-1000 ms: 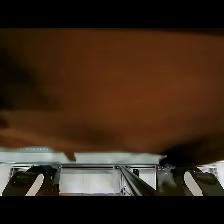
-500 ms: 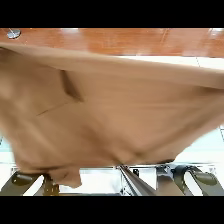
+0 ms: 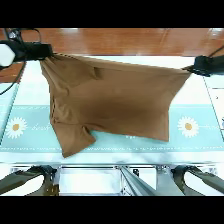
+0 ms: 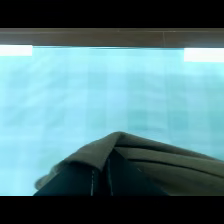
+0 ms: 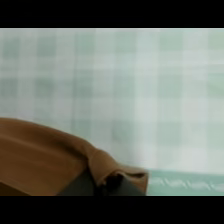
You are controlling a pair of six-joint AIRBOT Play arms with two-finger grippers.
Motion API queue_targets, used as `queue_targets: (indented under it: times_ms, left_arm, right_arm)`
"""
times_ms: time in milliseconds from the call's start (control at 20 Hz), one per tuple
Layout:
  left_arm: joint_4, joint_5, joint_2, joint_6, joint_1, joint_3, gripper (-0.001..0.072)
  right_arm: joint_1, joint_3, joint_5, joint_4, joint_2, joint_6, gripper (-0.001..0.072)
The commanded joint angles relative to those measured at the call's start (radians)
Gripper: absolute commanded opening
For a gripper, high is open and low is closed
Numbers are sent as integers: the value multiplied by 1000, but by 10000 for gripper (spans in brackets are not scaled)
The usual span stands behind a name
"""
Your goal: Fold the shirts.
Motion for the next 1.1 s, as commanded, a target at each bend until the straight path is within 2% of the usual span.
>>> queue_targets:
  times_ms: [0,150,250,400,650,700,950,1000,1050]
  left_arm:
    - [-106,117,-171,-129,46,41,23]
    - [-203,104,-247,-129,66,51,23]
    - [-214,50,-276,-127,72,51,23]
    - [-215,-26,-283,-14,73,51,23]
    - [-214,-266,-284,237,73,48,23]
    - [-214,-306,-295,266,73,37,23]
    - [-212,-411,-346,269,91,-8,23]
    - [-212,-436,-346,268,102,-8,27]
    - [-212,-467,-346,267,114,-3,127]
  right_arm:
    - [0,84,-153,104,-256,-1,34]
    - [0,171,-170,166,-417,1,34]
    - [0,182,-168,211,-468,1,34]
    - [0,182,-119,244,-481,-19,35]
    - [-26,174,120,202,-472,-69,35]
    - [-19,158,149,177,-472,-76,35]
    - [15,21,134,137,-480,-61,35]
    - [15,18,134,137,-484,-51,77]
    - [15,18,141,145,-486,-30,380]
